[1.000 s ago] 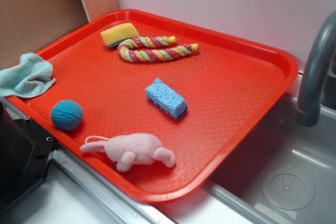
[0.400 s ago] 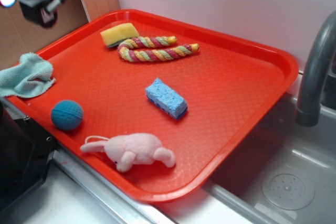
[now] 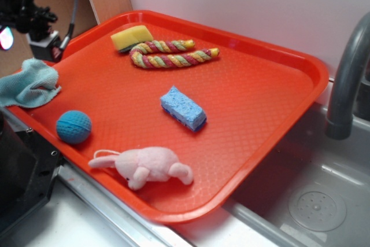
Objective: Grab the blue cloth.
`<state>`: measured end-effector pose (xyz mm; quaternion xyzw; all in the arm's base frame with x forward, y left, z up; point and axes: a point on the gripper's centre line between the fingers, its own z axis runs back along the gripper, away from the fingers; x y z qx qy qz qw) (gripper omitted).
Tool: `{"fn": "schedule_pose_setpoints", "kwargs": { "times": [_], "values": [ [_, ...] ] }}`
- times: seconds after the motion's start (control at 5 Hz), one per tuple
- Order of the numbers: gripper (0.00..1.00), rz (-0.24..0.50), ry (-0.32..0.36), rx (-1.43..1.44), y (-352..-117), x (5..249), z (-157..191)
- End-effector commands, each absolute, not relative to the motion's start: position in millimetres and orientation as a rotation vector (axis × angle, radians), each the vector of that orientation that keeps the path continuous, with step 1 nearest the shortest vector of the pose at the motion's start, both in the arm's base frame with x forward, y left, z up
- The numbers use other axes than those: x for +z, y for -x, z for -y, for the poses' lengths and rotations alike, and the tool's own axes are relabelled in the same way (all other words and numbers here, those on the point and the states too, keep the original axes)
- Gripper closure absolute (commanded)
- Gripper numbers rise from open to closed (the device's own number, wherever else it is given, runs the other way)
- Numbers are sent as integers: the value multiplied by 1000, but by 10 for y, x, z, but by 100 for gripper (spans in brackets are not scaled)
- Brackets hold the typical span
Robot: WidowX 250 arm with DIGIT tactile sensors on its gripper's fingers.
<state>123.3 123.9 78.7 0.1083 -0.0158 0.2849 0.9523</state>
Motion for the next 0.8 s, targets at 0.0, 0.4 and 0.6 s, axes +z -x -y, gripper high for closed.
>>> {"fn": "schedule_pose_setpoints", "kwargs": {
  "times": [0.0,0.4,0.6],
  "values": [
    [0,59,-79,438,-1267,514,-1454],
    [100,-39,-69,331,-1280,138,-1103],
    [100,-77,-68,305,-1102,34,-1076]
  ]
}}
